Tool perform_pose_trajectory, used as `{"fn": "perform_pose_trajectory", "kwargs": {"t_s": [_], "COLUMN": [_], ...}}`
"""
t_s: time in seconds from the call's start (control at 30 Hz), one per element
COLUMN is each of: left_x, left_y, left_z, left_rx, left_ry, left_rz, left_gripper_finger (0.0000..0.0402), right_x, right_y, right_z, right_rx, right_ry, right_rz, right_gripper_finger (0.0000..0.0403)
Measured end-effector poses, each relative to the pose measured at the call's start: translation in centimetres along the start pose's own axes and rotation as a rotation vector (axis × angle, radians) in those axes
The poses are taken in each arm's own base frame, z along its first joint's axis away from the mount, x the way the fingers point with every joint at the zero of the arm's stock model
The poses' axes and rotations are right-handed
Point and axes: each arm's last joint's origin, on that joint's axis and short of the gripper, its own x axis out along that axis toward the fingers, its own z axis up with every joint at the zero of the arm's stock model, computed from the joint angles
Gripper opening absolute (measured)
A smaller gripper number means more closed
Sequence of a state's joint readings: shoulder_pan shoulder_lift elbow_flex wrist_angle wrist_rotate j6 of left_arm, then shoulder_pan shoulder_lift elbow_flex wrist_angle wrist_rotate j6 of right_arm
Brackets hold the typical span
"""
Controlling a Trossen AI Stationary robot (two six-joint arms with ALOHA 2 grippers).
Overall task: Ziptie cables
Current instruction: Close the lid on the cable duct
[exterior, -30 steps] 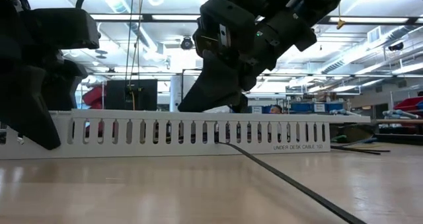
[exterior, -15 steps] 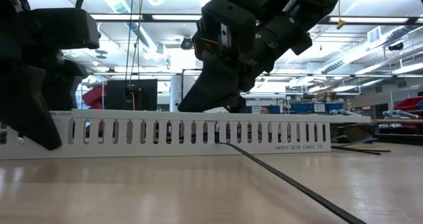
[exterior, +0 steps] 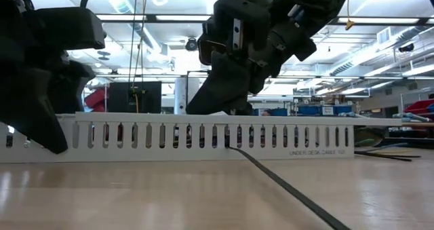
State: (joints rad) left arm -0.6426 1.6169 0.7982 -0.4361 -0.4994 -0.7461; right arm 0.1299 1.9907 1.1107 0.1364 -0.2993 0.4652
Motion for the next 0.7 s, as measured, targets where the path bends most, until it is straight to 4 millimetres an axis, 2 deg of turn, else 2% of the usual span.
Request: {"fn": "perform_pose_trajectory", "kwargs": {"t_s": [0.27,0.7], "left_x": [0.01,0.11], "left_y": [-0.08,-0.16], "left_z": [0.14,0.54], "left_rx": [0.001,-0.022], "left_ry": [-0.013,-0.053], "left_rz": [-0.007,-0.008], "left_gripper_finger": [0.0217,0.0263], "right_x": [-0.08,-0.02], "right_y": [-0.27,-0.2], "right_z": [0.1,0.34], "right_rx": [0.001,-0.016], "right_ry": [0.007,-0.03], "right_rz": [0.013,0.006], "right_gripper_finger": [0.0,0.0]}}
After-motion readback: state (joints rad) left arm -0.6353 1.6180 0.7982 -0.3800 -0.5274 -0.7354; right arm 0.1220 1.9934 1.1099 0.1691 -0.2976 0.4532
